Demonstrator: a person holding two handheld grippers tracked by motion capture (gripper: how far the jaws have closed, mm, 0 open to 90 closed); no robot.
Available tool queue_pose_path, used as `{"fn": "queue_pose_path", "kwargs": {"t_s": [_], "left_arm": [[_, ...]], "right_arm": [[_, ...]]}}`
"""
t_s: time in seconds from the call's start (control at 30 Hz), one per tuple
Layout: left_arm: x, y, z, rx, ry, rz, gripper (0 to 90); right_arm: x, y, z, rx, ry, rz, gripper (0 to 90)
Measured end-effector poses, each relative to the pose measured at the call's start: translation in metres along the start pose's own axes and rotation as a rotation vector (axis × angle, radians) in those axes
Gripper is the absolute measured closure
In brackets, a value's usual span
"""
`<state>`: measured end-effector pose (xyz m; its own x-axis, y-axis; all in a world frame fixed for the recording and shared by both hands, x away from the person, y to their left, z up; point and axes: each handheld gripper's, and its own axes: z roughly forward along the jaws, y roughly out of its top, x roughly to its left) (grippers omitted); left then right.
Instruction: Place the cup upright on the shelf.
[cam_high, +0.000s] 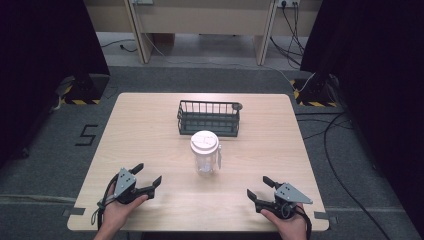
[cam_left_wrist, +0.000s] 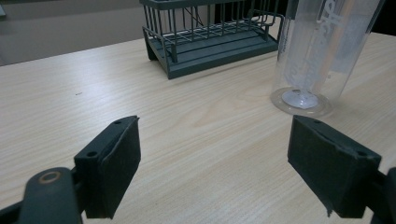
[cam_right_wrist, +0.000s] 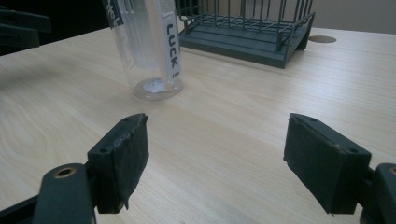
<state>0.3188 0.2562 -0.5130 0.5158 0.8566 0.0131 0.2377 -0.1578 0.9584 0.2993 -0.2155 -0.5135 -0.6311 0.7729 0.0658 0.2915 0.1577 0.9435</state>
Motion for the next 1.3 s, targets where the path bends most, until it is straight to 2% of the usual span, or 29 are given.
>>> {"fn": "queue_pose_path", "kwargs": {"t_s": [0.27, 0.53, 1.07, 1.3], "left_arm": [[0.0, 0.001, -0.001, -0.008, 0.018, 0.009, 16.8], [0.002, 0.0, 0.0, -0.005, 0.019, -0.008, 16.9], [0.002, 0.0, 0.0, -0.002, 0.017, -0.014, 17.0], [0.001, 0.001, 0.0, -0.006, 0.016, -0.014, 17.0]], "right_arm": [[0.012, 0.009, 0.007, -0.034, 0.017, -0.016, 22.9], [0.02, 0.017, 0.019, -0.039, 0.039, -0.032, 22.2], [0.038, 0.034, 0.052, -0.041, 0.085, -0.073, 21.5], [0.041, 0.035, 0.068, -0.032, 0.105, -0.052, 20.2]]}}
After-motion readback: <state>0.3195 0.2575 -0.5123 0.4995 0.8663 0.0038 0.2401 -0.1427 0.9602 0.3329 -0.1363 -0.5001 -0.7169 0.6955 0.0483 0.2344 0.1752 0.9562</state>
